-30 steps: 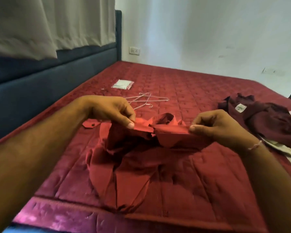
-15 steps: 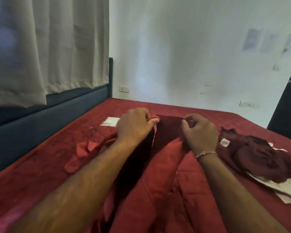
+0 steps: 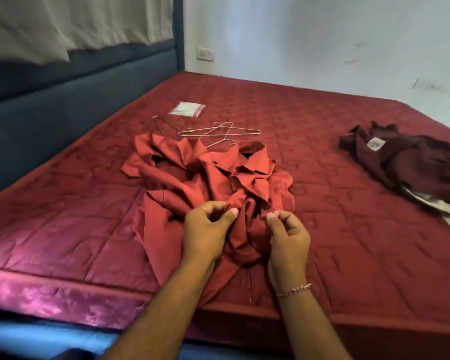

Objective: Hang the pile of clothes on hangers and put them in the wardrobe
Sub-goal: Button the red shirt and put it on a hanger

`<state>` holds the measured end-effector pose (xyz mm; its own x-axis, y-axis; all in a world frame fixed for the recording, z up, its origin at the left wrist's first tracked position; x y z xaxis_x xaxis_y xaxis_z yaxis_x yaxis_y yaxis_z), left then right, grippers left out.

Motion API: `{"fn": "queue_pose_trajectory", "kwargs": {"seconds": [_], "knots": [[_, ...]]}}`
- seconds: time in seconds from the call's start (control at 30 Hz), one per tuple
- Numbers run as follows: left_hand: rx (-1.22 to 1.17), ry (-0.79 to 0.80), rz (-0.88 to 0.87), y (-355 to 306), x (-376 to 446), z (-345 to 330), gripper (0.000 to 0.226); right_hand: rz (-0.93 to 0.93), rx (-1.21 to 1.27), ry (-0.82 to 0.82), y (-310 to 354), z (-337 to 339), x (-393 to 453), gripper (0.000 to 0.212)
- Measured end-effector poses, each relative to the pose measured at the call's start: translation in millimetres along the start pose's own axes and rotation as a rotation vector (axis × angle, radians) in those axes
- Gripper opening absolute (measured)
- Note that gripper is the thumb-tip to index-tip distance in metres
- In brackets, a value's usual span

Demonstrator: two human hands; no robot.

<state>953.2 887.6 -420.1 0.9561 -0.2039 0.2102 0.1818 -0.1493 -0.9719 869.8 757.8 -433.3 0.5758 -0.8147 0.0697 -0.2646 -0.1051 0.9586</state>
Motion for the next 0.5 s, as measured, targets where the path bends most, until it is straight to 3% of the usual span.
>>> {"fn": "queue_pose_trajectory", "kwargs": {"seconds": [0.1, 0.27, 0.5], "knots": [[0.042, 0.019, -0.071, -10.9, -6.6, -4.4, 0.022, 0.179, -0.144, -0.012, 8.4, 0.8, -13.6, 0.025], [0.3, 0.104, -0.254, -20.7, -14.0, -8.1, 0.022, 0.288, -0.097, -0.127, 11.9, 7.1, -18.1, 0.023], [-0.084, 0.133, -0.031, -20.4, -25.9, -14.2, 0.034, 0.372, -0.236, 0.015, 8.1, 0.1, -28.5, 0.021]]}}
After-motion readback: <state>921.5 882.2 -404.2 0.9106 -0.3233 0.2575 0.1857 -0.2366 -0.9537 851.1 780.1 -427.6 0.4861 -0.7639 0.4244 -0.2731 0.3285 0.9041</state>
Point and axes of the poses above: each hand's wrist, its own x-axis towards the middle knuckle, its own z-axis out of the back of the hand, y = z × x, the point moved 2 cm from there along x, towards the middle knuckle, and after that the axes turned 5 degrees about -z, right-handed, at the moved point
